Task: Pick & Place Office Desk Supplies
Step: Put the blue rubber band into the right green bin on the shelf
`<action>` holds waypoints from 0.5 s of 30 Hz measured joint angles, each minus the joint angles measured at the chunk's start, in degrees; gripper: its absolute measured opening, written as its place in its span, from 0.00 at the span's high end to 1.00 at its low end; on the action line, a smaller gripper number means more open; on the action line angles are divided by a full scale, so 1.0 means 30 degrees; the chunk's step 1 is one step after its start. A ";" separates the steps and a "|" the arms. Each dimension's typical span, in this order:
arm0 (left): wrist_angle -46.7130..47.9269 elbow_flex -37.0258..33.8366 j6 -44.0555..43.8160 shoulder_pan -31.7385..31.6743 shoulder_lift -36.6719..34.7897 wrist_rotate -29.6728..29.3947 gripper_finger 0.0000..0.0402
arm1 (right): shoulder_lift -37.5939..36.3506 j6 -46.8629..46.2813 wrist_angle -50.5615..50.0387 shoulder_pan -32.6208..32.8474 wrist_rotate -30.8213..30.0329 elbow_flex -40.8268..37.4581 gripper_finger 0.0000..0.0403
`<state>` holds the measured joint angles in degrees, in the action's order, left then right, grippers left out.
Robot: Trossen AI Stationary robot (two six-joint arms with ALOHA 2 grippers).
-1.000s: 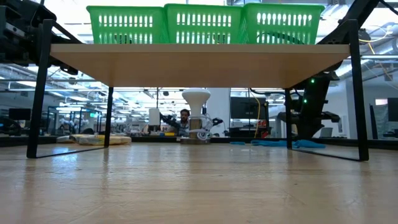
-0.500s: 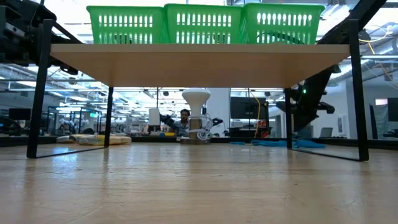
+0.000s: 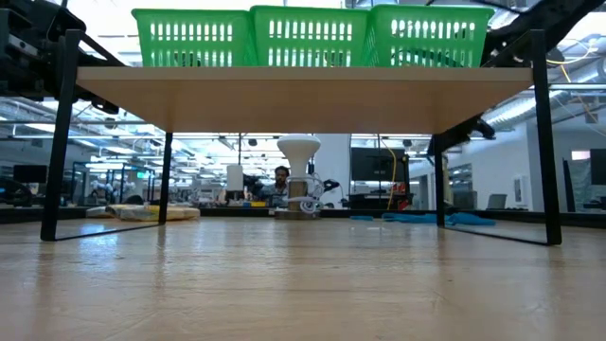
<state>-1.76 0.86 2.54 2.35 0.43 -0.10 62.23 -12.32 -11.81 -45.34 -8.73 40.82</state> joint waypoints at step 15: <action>0.0005 0.0000 -0.0005 -0.0003 0.0000 0.0000 0.89 | -0.2417 -0.0033 0.0355 0.4377 0.0007 0.0000 1.00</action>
<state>-1.75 0.86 2.53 2.34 0.43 -0.10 54.98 -12.42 -10.75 -32.21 -8.71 40.82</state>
